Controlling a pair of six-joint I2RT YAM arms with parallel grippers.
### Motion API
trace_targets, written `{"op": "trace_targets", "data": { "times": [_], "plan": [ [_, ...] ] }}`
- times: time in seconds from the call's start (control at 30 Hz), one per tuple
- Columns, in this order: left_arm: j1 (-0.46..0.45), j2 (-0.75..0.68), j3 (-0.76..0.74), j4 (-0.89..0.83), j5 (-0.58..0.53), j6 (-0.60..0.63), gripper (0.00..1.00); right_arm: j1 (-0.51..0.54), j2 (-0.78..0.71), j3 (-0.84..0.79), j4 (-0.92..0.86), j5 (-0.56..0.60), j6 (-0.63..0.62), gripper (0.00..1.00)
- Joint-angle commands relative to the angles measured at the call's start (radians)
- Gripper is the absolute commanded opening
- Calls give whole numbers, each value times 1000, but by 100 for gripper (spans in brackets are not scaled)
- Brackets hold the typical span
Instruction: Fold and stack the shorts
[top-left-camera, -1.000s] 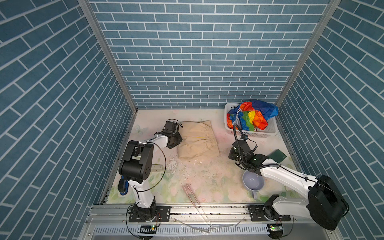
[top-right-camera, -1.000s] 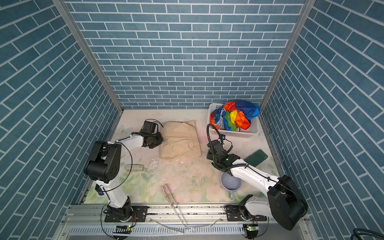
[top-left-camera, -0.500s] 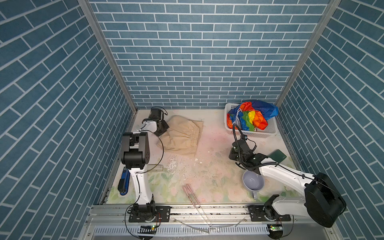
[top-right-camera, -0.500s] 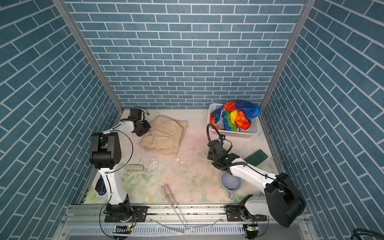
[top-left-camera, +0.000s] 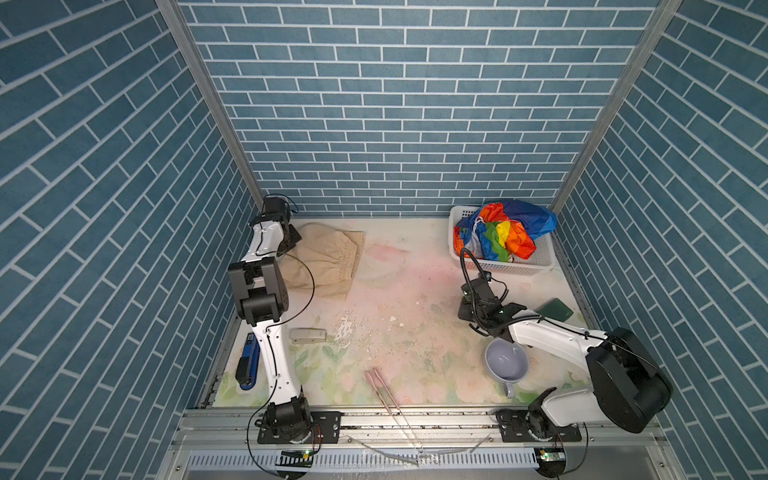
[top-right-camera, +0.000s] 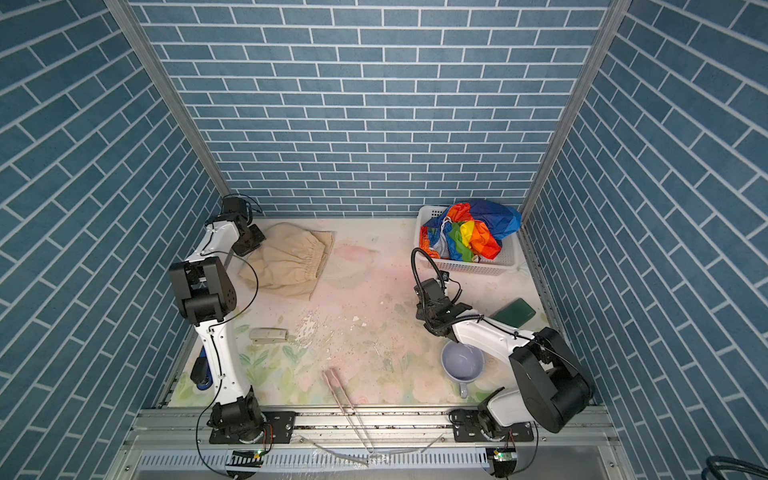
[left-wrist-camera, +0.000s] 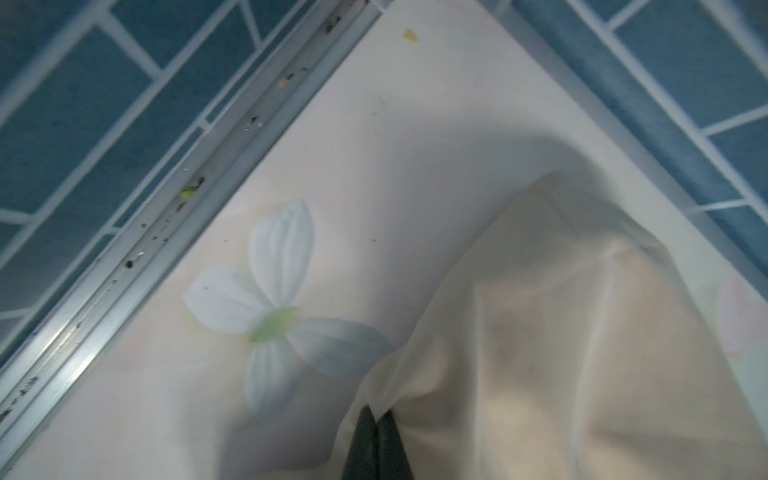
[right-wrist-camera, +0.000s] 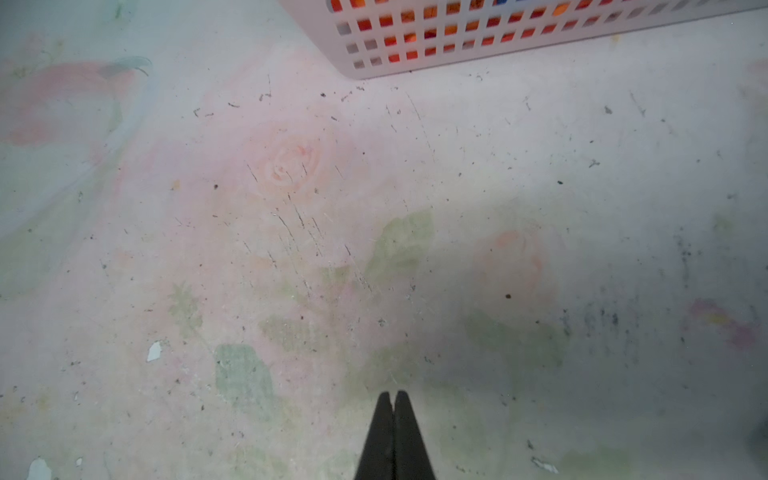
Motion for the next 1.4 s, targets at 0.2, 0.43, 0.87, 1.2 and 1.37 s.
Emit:
{"op": "trace_targets", "data": {
  "times": [0.2,0.43,0.87,1.2,1.37],
  "plan": [
    [55,41,54,-108,-136,26,0,-10,75,64,33,-36,-21,0],
    [73,41,52,-122,-123,30,16,-14,79,59,32,-46,-21,0],
    [43,-324,-160,-72,-48,29,51,-22,-119,128,-112,65,-212,0],
    [-223,-747,-407,27,3,-60,55,-140,-292,367,-359,127,-467,43],
    [-419,-921,-668,221,160,-211,57,-281,-232,479,-419,-38,-489,73]
  ]
}}
